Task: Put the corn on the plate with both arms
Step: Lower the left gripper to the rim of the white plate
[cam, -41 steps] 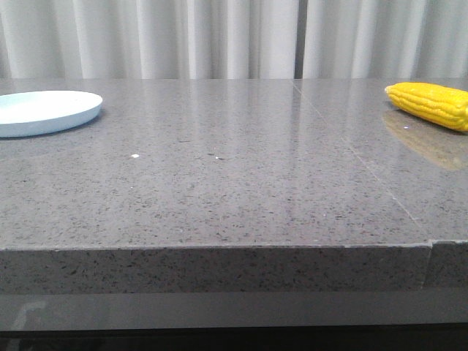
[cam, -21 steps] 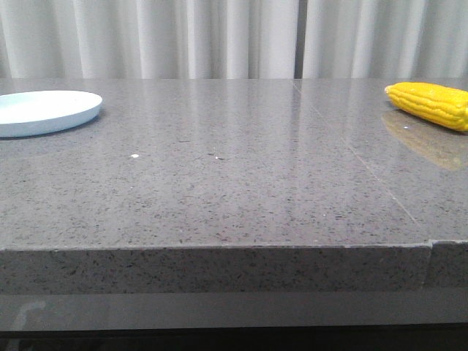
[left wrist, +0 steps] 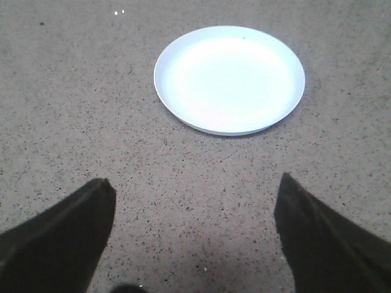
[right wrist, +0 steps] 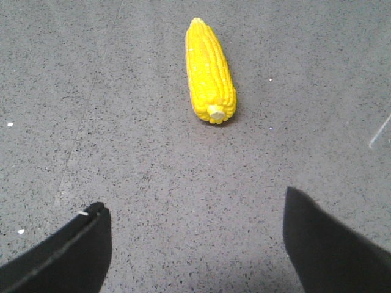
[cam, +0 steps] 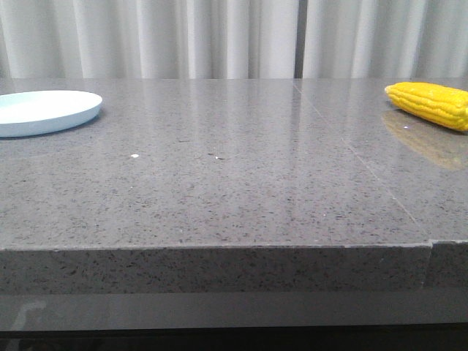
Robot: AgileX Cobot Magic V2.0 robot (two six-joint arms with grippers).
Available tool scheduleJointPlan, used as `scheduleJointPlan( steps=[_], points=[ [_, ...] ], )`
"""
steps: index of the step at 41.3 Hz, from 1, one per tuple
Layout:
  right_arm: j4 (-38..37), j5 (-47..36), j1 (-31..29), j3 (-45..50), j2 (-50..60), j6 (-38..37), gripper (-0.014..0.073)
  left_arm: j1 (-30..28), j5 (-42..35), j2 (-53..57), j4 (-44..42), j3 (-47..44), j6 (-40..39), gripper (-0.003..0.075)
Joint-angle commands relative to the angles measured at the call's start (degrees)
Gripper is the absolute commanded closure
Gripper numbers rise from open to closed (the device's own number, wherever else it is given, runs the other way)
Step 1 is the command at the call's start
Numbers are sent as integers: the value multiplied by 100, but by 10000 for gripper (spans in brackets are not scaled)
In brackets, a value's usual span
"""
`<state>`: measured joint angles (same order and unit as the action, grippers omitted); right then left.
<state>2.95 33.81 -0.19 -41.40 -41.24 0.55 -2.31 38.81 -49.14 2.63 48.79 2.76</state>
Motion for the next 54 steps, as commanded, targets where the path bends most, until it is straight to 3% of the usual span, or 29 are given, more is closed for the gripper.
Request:
scheduleJointPlan(
  steps=[1, 12, 16, 25, 39, 54],
  points=[
    [-51, -419, -30, -194, -14, 60, -8, -11, -358, -463, -31, 396, -18, 187],
    [-51, -419, -30, -194, -14, 60, -8, -173, -694, -1852, -227, 1049, -18, 187],
    [-51, -419, -30, -194, -14, 60, -8, -431, -531, -2461, 89, 1421, 39, 187],
    [-51, -418, -30, -194, -14, 60, -8, -751, -367, -3580, 1413, 2179, 1142, 187],
    [-51, -418, -30, -194, -14, 60, -8, -751, -484, -4989, 1459, 3178, 1197, 187],
    [-51, -400, -30, -194, -14, 60, -8, -751, -482, -5781, 1473, 3817, 1197, 187]
  ],
)
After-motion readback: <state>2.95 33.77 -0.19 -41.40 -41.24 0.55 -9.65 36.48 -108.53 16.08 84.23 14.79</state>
